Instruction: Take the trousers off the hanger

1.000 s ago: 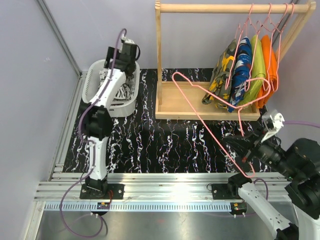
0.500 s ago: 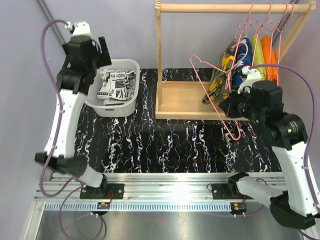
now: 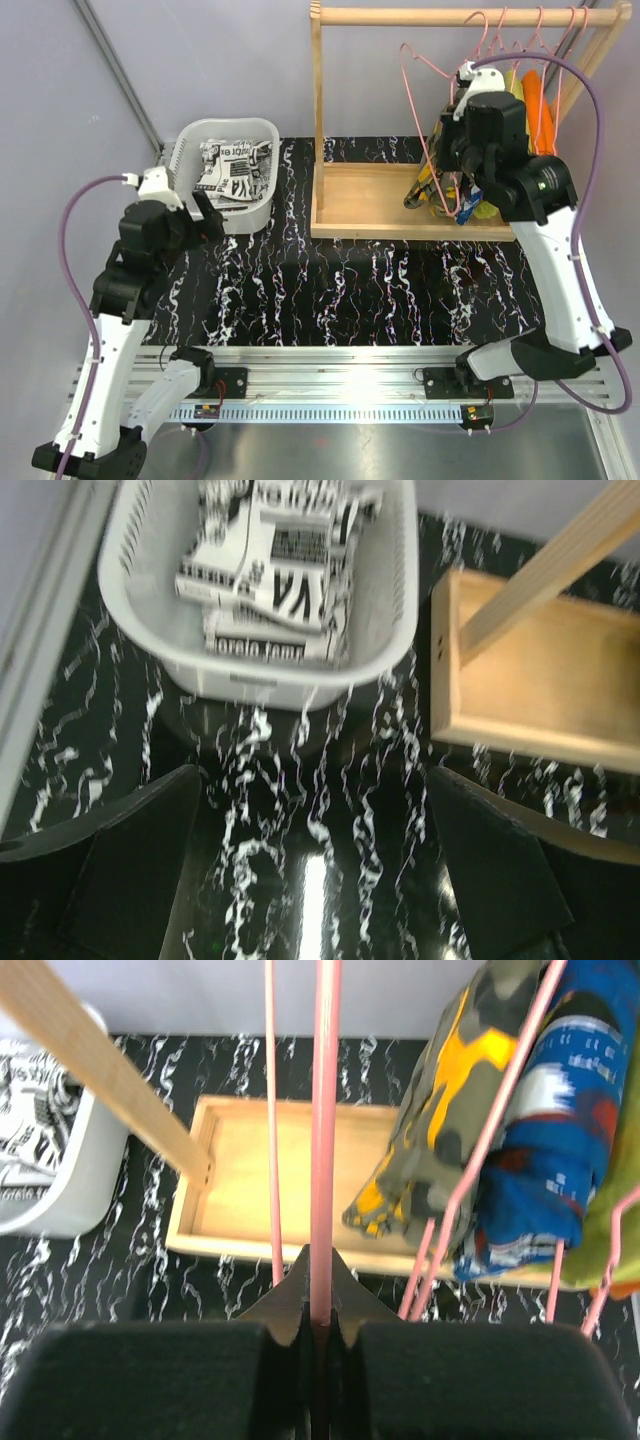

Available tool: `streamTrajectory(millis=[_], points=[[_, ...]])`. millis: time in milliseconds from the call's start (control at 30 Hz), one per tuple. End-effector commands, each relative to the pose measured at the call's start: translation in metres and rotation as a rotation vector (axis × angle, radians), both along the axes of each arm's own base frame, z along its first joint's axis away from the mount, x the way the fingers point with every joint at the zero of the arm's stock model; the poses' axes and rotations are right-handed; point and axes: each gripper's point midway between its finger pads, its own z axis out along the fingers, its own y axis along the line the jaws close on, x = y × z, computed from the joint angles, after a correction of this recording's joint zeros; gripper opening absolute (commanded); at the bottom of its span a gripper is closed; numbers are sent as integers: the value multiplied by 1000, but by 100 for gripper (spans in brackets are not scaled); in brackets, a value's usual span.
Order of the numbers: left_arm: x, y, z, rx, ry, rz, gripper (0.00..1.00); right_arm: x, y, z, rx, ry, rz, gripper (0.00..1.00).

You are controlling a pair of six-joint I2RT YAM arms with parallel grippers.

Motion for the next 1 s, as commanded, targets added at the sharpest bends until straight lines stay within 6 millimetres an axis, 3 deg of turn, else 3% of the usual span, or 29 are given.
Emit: streamTrajectory(millis=[0, 267, 400, 567, 767, 900, 967], points=[[-11, -11, -15, -13, -12, -80, 99, 24, -2, 31, -31, -110, -66, 0], [-27, -3, -52, 15, -27, -70, 99, 75, 37, 41, -62, -173, -65, 0], [-26, -7, -88, -6, 25, -78, 99, 101, 51, 32, -93, -168, -59, 0], [-24, -14, -84, -15, 22, -114, 99, 126, 68, 14, -113, -143, -41, 0], [-24, -17, -87, -13, 36, -132, 99, 120, 93, -25, -79, -67, 29, 0], [-24, -19, -88, -16, 36, -144, 99, 113, 96, -25, -41, -67, 59, 0], [-24, -20, -88, -19, 37, -150, 99, 106, 95, -16, -23, -79, 67, 14]])
